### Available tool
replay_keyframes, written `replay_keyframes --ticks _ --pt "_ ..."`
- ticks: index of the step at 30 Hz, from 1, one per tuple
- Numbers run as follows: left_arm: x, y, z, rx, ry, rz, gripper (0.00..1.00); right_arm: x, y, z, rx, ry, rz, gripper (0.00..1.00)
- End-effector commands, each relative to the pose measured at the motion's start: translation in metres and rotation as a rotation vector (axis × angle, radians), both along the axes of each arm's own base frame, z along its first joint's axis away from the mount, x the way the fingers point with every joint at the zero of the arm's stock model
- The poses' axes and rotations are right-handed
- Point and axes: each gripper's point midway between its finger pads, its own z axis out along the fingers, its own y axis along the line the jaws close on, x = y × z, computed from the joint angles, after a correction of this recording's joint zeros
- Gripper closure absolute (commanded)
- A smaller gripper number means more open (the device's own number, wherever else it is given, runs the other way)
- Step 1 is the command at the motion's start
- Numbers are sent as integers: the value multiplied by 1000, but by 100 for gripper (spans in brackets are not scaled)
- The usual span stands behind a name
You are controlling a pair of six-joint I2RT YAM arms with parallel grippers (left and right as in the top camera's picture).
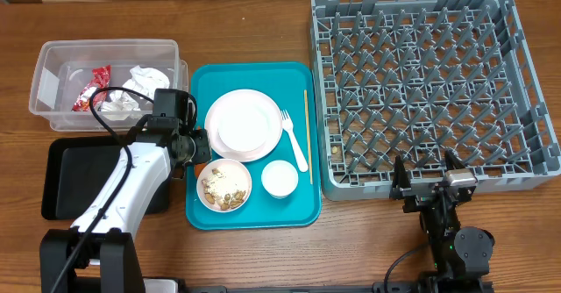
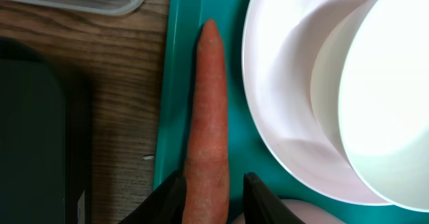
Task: Sort waste into correct bins and load items into the dishwasher
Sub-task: 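Lower the left gripper and close on the carrot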
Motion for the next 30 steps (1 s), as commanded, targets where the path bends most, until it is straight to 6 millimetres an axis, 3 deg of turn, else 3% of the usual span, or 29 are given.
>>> replay_keyframes --ticks 1,12,23,30 --pt "-2 1 -4 18 6 -14 69 0 0 -2 -1 -5 -2 0" --pt "-2 1 -5 17 3 -13 72 0 0 -2 -1 -5 -2 0" --pt "-2 1 -14 17 13 -11 63 0 0 -2 -1 -5 -2 0" --pt "-2 1 -33 20 57 -12 62 0 0 -2 -1 -5 -2 0"
